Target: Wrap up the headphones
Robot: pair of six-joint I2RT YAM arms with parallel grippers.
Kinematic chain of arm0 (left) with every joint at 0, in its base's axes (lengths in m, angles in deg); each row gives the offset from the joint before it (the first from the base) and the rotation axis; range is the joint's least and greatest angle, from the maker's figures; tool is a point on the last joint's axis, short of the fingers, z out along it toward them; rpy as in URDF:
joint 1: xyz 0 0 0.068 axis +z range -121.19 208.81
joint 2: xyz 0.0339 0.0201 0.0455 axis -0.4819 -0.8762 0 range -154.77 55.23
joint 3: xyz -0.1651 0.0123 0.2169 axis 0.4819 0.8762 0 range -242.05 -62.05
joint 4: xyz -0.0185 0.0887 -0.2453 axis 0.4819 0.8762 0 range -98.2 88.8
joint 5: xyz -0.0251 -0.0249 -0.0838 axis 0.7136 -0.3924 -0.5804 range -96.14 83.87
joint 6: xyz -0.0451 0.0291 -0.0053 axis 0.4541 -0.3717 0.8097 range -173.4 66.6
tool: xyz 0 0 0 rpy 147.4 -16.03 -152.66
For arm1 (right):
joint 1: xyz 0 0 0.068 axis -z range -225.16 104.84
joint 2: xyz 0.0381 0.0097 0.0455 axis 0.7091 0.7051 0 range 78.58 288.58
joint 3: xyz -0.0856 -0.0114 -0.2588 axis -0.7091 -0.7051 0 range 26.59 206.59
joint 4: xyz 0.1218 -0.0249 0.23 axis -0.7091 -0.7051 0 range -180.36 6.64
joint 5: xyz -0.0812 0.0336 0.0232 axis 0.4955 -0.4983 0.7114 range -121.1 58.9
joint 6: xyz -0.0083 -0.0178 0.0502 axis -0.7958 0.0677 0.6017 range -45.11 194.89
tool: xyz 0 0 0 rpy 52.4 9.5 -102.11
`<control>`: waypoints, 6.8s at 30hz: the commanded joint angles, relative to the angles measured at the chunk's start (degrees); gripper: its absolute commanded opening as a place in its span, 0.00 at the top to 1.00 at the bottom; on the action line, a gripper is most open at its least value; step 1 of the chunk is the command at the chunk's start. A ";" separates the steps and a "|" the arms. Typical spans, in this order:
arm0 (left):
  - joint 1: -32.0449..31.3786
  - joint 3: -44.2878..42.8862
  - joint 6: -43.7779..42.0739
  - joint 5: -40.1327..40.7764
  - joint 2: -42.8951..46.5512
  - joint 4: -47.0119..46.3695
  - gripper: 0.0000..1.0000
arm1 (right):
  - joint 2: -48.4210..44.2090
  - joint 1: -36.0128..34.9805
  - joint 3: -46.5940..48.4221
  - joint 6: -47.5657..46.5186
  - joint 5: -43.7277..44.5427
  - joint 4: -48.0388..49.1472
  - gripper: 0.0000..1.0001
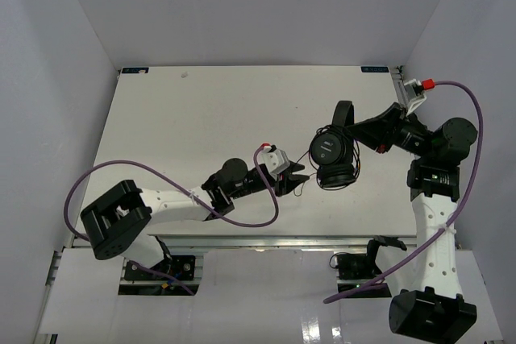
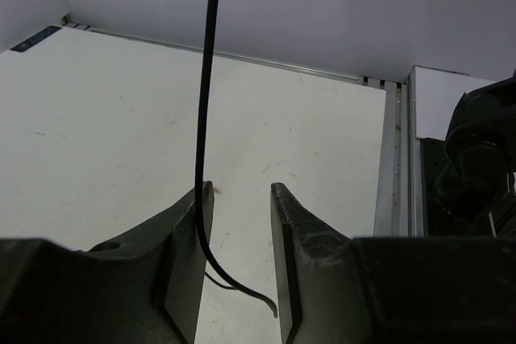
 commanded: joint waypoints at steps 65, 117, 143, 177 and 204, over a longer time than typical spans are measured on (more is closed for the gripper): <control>2.95 -22.65 5.10 14.47 -35.62 -16.79 0.03 | -3.22 1.54 5.80 13.90 14.92 0.83 0.92; 5.48 -11.35 9.42 2.65 -29.39 -24.55 0.05 | -5.43 1.49 3.89 16.72 13.76 3.03 0.92; 13.82 -12.70 18.33 36.61 -12.88 8.65 0.02 | -5.43 1.54 4.03 15.84 13.76 1.98 0.92; 16.49 1.10 30.78 -32.59 -20.71 -43.15 0.02 | -5.34 1.48 3.68 14.37 14.02 0.94 0.92; 4.27 -14.45 19.38 -7.45 -28.38 -35.13 0.05 | -5.52 1.54 3.50 14.44 14.04 0.83 0.92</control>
